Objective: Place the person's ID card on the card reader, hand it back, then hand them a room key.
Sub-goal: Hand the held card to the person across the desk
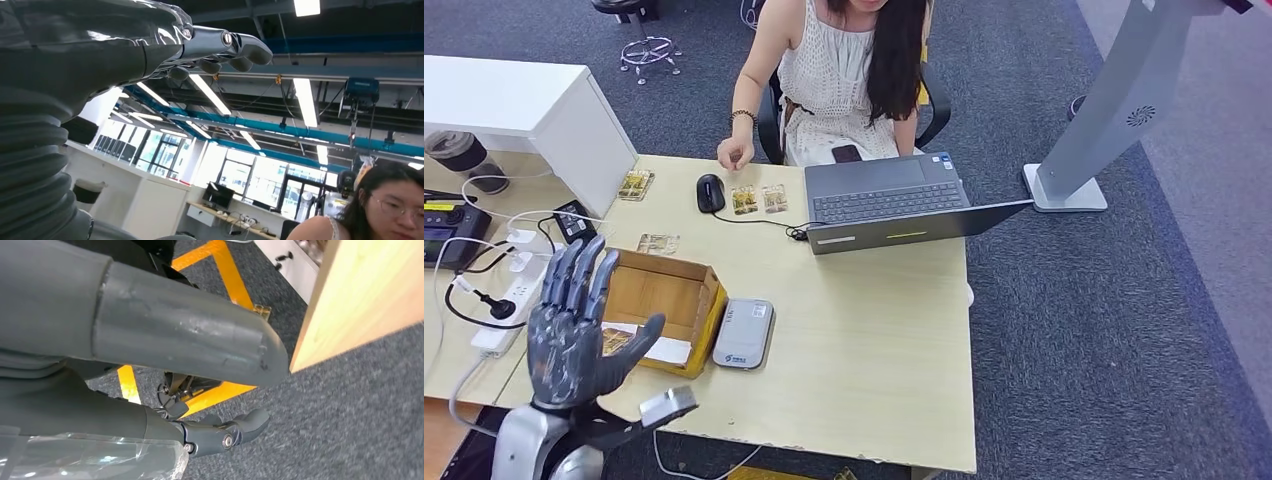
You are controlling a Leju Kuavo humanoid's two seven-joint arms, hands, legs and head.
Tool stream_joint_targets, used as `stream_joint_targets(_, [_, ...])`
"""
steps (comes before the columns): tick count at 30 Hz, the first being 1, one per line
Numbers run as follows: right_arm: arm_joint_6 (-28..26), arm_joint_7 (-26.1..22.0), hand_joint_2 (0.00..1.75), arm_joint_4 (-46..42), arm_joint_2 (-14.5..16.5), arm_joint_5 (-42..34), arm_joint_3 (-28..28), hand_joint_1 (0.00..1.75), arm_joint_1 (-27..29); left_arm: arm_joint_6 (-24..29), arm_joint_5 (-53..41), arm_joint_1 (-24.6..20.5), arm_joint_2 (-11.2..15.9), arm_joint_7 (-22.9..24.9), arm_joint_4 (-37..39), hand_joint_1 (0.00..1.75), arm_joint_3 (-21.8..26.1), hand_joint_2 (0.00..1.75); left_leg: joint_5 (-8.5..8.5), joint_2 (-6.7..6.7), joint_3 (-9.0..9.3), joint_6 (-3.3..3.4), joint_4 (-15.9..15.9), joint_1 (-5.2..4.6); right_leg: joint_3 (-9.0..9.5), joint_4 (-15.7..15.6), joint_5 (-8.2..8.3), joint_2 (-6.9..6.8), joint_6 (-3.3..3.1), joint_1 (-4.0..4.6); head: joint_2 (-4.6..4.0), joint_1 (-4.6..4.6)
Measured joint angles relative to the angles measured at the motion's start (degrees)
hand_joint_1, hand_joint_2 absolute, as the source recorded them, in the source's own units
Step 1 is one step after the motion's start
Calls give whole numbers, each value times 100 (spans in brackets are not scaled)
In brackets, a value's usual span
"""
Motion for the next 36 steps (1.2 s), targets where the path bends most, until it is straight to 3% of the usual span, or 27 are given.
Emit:
stream_joint_targets(3, [-11, -46, 0, -8, -26, -78, -144, 0, 5, 68, 277, 892, -250, -696, -703, 0, 421, 175, -2, -27, -3, 3, 0, 0, 7, -5, -5, -30, 1, 0, 0, 1])
stream_joint_targets(6, [-4, -74, 0, -19, -54, -150, -270, 0, 1, 72, 245, 1443, -543, -1102, -1150, 0, 572, 175, 0, -35, -1, 4, 2, -1, 16, -7, -3, -42, 3, -1, 0, 2])
stream_joint_targets(14, [11, -148, 0, -58, -86, -176, -454, 0, -20, 60, 381, 1950, -1172, -1510, -1606, 0, 583, 175, 15, -44, 10, 6, 6, -1, 31, -7, 8, -55, 8, 0, 0, -3])
stream_joint_targets(16, [3, -146, 0, -63, -89, -176, -498, 0, -18, -90, 840, 2003, -1250, -1399, -1593, 0, 613, 87, 16, -49, 11, 5, 6, 0, 31, -7, 8, -59, 8, 1, 0, -3])
stream_joint_targets(18, [-30, -98, 0, -63, -93, -173, -549, 0, -10, -669, 1853, 1974, -1313, -1324, -1450, 0, 760, 0, 17, -52, 12, 4, 6, 0, 31, -7, 7, -61, 8, 1, 0, -5])
stream_joint_targets(19, [-76, -36, 0, -60, -96, -160, -574, 0, -4, -1193, 2486, 1888, -1372, -1362, -1277, 0, 924, 0, 18, -55, 12, 4, 6, -1, 31, -7, 7, -64, 8, 1, 0, -4])
stream_joint_targets(22, [-461, 446, 0, -25, -102, -5, -643, 0, 15, -3426, 4112, 1210, -1614, -1526, 16, 0, 2034, 0, 26, -66, 13, 0, 1, 0, 36, -5, 8, -76, 7, 3, 0, 7])
stream_joint_targets(24, [-963, 1129, 0, 33, -102, 185, -669, 0, 22, -4670, 4822, 545, -1615, -1420, 1693, 0, 3246, 0, 27, -48, 24, -8, -5, 0, 43, -1, 10, -57, 0, 6, 0, 19])
stream_joint_targets(26, [-1455, 1873, 0, 96, -102, 365, -675, 0, 46, -5188, 5212, 20, -1502, -1350, 3627, 0, 4443, 0, 16, -3, 45, -28, -8, 4, 44, 4, 15, -10, -12, 12, 0, 6])
stream_joint_targets(29, [-1807, 2438, 0, 155, -105, 541, -677, 0, 131, -5119, 5314, -350, -1408, -1251, 5696, 0, 5573, 0, 8, -1, 43, -37, -6, 11, 38, 6, 11, -4, -20, 16, 0, -31])
stream_joint_targets(33, [-1871, 2642, 175, 191, -107, 638, -677, 0, 131, -4991, 5298, -635, -1425, -1031, 7308, 0, 6316, 0, 13, -51, 18, -28, -1, 13, 38, -6, 5, -56, -19, 16, 0, -16])
stream_joint_targets(36, [-1864, 2739, 175, 205, -107, 717, -677, 0, 123, -4947, 5330, -819, -1401, -741, 7930, 0, 6662, 0, 12, -57, 17, -22, 1, 9, 44, -10, 7, -64, -16, 13, 0, -14])
